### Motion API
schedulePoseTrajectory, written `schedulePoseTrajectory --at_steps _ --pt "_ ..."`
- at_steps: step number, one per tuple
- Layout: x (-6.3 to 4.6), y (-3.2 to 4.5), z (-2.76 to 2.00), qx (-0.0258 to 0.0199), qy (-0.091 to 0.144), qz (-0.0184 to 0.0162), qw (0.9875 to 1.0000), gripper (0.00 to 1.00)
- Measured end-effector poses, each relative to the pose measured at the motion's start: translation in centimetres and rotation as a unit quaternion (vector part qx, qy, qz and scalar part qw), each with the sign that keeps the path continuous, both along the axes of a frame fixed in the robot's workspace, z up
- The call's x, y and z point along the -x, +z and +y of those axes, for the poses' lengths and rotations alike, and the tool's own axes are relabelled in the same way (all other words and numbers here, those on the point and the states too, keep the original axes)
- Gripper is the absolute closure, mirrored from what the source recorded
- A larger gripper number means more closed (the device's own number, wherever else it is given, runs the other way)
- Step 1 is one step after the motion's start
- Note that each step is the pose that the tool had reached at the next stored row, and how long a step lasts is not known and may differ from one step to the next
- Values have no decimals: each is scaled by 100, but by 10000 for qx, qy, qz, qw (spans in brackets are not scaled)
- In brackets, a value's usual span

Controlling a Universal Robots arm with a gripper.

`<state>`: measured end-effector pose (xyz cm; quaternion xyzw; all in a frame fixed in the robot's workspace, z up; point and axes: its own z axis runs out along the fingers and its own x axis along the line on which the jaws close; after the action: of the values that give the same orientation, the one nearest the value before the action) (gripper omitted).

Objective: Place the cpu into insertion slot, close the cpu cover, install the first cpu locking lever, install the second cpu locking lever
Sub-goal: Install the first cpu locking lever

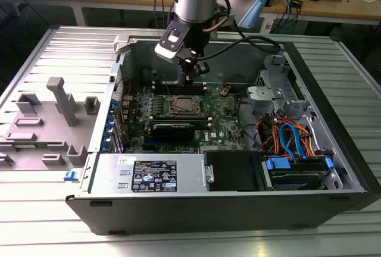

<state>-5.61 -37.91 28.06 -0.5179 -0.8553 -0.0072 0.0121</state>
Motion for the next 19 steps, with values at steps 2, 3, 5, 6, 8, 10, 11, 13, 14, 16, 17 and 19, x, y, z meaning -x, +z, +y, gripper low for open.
schedulePoseTrajectory --at_steps 2,3,5,6,8,10,11,13,14,16,17,19 --pt "0 0 0 0 196 0 9998 89" --pt "0 0 0 0 340 0 9994 89" --pt "4 0 0 0 450 0 9990 89" --pt "20 -1 0 -1 475 -1 9989 89" --pt "58 -1 0 0 482 -5 9988 89" --pt "81 0 0 0 487 -7 9988 89" --pt "81 0 0 0 488 -7 9988 89" --pt "82 0 0 0 487 -7 9988 89" --pt "83 0 0 0 487 -7 9988 89" --pt "83 0 0 0 489 -7 9988 89" --pt "83 0 0 0 492 -7 9988 89" --pt "83 0 0 0 496 -7 9988 89"
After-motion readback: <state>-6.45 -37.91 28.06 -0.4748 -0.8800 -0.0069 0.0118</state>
